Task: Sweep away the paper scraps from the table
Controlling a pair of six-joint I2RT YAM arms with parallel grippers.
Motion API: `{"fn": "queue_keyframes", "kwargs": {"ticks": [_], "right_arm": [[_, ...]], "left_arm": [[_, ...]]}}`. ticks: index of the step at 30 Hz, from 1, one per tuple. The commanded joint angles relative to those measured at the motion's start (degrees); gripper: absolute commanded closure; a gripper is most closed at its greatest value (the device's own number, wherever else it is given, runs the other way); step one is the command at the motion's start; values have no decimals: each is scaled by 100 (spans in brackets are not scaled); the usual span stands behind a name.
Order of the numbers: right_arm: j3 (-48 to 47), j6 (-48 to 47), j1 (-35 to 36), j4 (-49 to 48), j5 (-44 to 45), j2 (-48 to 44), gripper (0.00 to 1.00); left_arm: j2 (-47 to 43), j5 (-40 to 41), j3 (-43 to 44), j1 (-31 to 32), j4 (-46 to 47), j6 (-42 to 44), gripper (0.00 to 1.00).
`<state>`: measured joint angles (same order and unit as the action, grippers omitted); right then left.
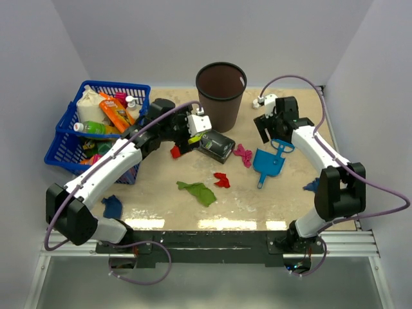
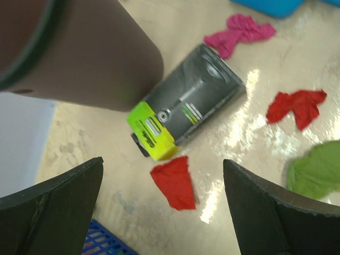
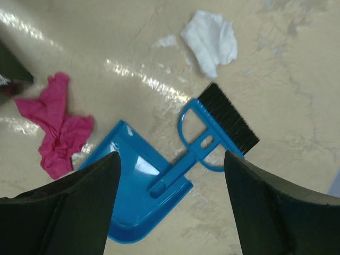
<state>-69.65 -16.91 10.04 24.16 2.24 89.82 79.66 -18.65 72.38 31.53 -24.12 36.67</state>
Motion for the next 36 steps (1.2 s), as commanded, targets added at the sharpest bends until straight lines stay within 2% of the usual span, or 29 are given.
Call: {"fn": "queue_keyframes", "kwargs": {"ticks": [1, 5, 7, 10, 17, 36], "right_arm": [[249, -85, -55, 37, 161, -18, 22], [75, 91, -336, 228, 242, 517, 28], [-118, 196, -450, 361, 233, 790, 35], [-180, 214, -503, 151, 329, 861, 39], [-471, 329, -591, 176, 260, 1520, 49], [-981, 513, -582, 343, -329, 2338, 71]], "left_arm": [[-187, -6, -171, 37, -453, 228, 2], [-275, -200, -373, 38, -418, -115, 2], [-284, -209, -417, 38, -383, -273, 2], [-267, -218, -461, 46, -348, -335, 2], [-135, -51, -374, 46, -321, -239, 3], [41, 257, -391, 46, -427, -19, 4]]}}
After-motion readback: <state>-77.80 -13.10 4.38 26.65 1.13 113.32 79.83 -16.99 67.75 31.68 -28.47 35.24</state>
